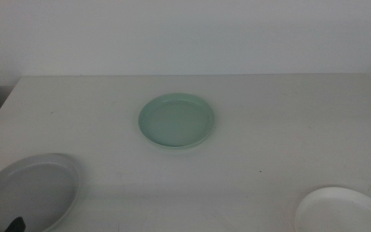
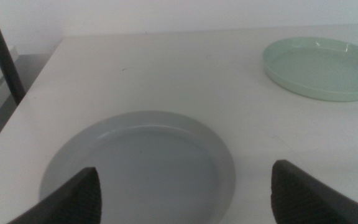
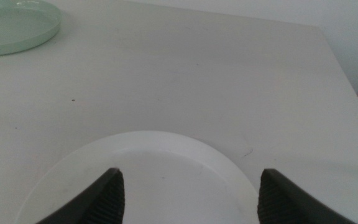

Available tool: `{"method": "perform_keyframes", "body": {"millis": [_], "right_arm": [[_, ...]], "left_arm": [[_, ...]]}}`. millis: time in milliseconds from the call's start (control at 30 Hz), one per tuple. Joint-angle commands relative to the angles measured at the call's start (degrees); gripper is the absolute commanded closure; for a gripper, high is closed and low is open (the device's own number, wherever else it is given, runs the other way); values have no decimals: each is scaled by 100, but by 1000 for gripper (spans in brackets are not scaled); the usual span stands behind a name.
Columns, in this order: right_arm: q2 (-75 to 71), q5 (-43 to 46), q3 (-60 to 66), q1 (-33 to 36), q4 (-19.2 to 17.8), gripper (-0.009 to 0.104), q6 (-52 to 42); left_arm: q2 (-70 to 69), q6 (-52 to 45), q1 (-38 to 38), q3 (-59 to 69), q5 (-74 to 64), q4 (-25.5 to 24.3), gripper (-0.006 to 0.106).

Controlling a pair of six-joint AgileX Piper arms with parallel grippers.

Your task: Stack the three bowls on top of each other.

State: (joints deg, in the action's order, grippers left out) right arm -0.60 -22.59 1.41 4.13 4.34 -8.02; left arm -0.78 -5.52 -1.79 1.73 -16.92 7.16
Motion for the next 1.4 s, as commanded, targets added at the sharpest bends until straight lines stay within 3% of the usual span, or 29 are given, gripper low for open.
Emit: {"method": "perform_keyframes", "body": {"millis": [0, 200, 433, 967, 1367], "right_arm": [[-152, 425, -14, -43, -58, 40, -23], [-152, 425, -14, -43, -58, 40, -23], [-152, 425, -14, -43, -58, 40, -23], [-152, 425, -14, -43, -58, 40, -23], [-152, 425, -14, -43, -58, 40, -23]], "left_arm": [[-78, 40, 8, -54, 561, 65, -5], [-78, 171, 8, -368, 525, 75, -5], [305, 171, 8, -1604, -167, 68, -5], [3152, 286, 8, -5575, -3244, 49, -5], [4452, 291, 8, -5977, -3513, 51, -5]]}}
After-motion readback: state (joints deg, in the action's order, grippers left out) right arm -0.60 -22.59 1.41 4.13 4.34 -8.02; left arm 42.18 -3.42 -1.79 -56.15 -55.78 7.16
